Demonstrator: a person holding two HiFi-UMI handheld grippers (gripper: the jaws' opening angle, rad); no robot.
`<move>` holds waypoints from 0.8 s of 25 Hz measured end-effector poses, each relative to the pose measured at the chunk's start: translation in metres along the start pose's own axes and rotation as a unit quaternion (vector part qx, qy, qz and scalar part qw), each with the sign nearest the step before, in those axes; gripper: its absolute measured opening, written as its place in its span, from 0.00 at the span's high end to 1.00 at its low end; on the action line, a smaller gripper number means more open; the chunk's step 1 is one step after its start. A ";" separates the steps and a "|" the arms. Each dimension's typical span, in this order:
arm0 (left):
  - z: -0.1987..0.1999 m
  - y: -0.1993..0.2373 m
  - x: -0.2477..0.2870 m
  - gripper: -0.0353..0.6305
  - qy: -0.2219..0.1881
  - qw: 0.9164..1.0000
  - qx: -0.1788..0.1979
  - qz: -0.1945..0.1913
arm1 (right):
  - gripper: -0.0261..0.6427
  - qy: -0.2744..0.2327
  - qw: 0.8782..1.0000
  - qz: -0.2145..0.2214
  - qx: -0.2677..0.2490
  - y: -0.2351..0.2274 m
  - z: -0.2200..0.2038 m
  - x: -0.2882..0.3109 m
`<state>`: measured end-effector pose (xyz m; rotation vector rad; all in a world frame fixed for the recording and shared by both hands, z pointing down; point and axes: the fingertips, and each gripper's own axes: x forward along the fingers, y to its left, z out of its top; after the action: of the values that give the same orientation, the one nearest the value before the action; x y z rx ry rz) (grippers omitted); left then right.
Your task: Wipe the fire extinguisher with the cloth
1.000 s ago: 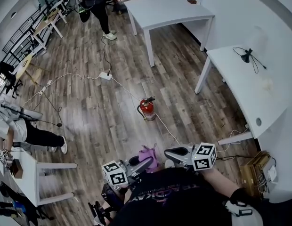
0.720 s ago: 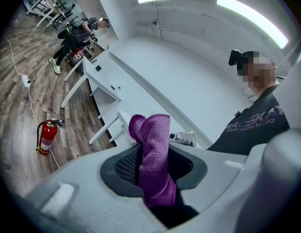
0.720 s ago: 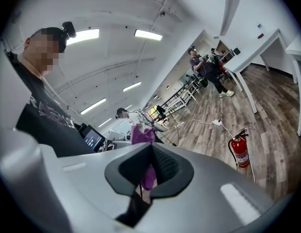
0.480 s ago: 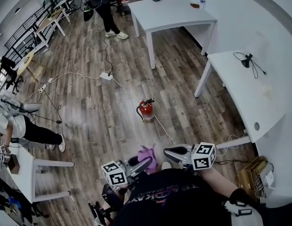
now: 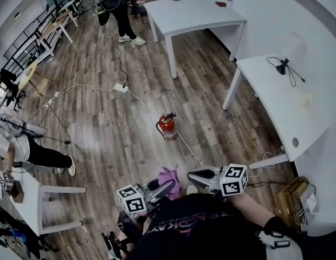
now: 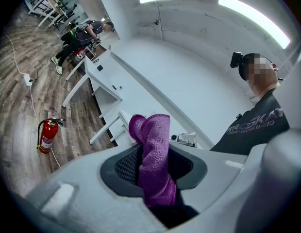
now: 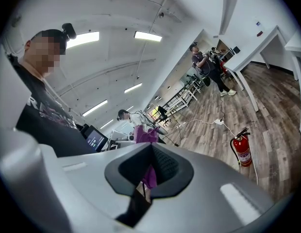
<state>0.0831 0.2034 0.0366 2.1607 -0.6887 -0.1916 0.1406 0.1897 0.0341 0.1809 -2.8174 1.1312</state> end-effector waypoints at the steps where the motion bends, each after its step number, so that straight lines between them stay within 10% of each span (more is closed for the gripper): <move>1: 0.000 0.000 0.000 0.76 -0.001 1.000 0.000 0.001 | 0.96 0.001 1.000 0.000 0.000 0.000 0.000 0.000; 20: 0.002 0.000 -0.009 0.76 -0.009 1.000 -0.012 0.004 | 0.96 0.017 1.000 0.011 0.005 0.004 -0.007 0.009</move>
<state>0.0744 0.2066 0.0343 2.1359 -0.7018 -0.2139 0.1312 0.1969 0.0379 0.1300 -2.7913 1.1407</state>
